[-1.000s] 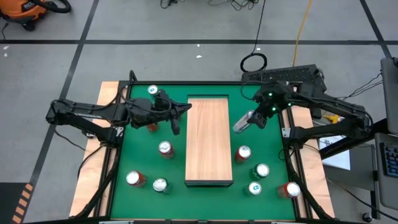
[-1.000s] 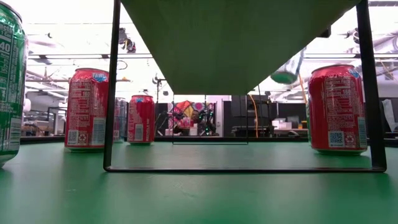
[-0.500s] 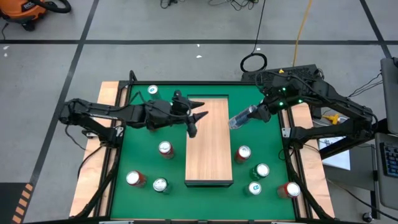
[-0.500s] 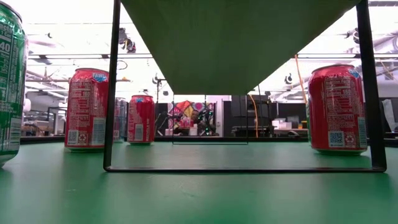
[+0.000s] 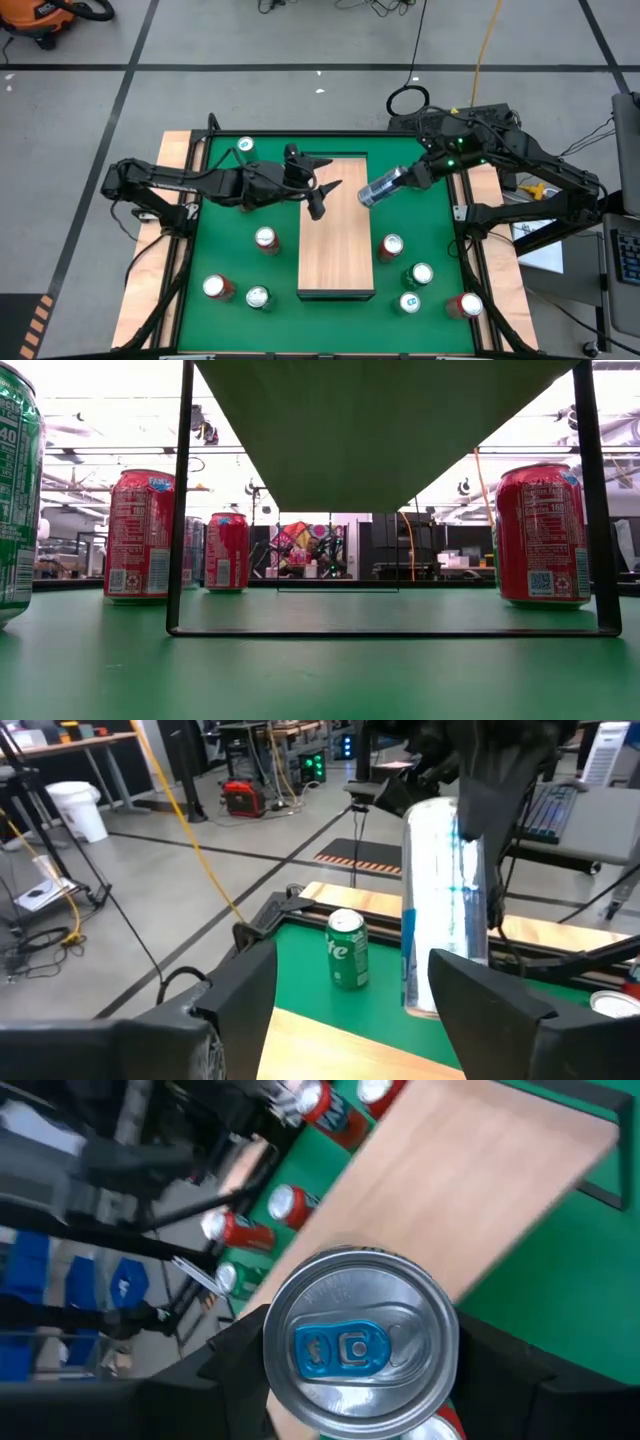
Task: Place canned beverage on shelf
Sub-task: Put the blue soda can on the shelf
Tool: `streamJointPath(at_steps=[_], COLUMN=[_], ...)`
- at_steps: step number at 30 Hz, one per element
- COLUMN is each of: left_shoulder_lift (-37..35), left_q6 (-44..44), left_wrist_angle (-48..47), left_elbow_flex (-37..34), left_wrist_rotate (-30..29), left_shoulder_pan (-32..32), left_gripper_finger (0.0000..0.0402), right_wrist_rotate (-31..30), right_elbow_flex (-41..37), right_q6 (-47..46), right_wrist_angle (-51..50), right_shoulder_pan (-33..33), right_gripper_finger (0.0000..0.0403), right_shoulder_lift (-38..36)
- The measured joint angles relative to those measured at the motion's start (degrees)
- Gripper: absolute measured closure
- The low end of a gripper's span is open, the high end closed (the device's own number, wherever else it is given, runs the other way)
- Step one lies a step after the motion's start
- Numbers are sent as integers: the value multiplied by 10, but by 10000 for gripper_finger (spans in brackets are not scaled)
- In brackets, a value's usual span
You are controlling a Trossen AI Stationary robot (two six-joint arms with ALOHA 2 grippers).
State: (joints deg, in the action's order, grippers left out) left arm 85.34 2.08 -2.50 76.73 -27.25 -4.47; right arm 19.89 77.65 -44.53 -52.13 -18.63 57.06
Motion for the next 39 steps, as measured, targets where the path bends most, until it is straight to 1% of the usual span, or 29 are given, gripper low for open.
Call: streamJointPath(at_steps=[3, 7, 10, 13, 16, 19, 22, 26, 39], left_shoulder_lift=[0, 0, 0, 0, 5, 10, 16, 25, 55], left_q6=[-15, -50, -60, -61, -57, -54, -29, -9, -9], left_wrist_angle=[1, 0, 0, 1, 8, 4, 5, 11, 16], left_elbow_flex=[0, 0, 0, 0, 0, 0, 0, 0, -1], left_wrist_rotate=[-5, -30, -31, -32, -27, 0, 32, 61, 65], left_shoulder_pan=[0, 0, 0, 0, 0, 0, 0, 0, 0], left_gripper_finger=[140, 140, 130, 103, 66, 34, 15, 11, 11], right_wrist_rotate=[11, 14, 14, 14, 14, 13, 12, 11, 12], right_elbow_flex=[0, 0, 0, 0, 0, 0, 0, 0, 0], right_q6=[-18, -36, -45, -48, -57, -58, -60, -59, -58], right_wrist_angle=[23, 48, 62, 76, 82, 90, 95, 110, 147], right_shoulder_pan=[0, 0, 0, 0, 0, 0, 0, 0, 0], right_gripper_finger=[172, 173, 172, 172, 173, 172, 172, 172, 170], right_shoulder_lift=[0, 0, 0, 2, 5, 10, 16, 24, 44])
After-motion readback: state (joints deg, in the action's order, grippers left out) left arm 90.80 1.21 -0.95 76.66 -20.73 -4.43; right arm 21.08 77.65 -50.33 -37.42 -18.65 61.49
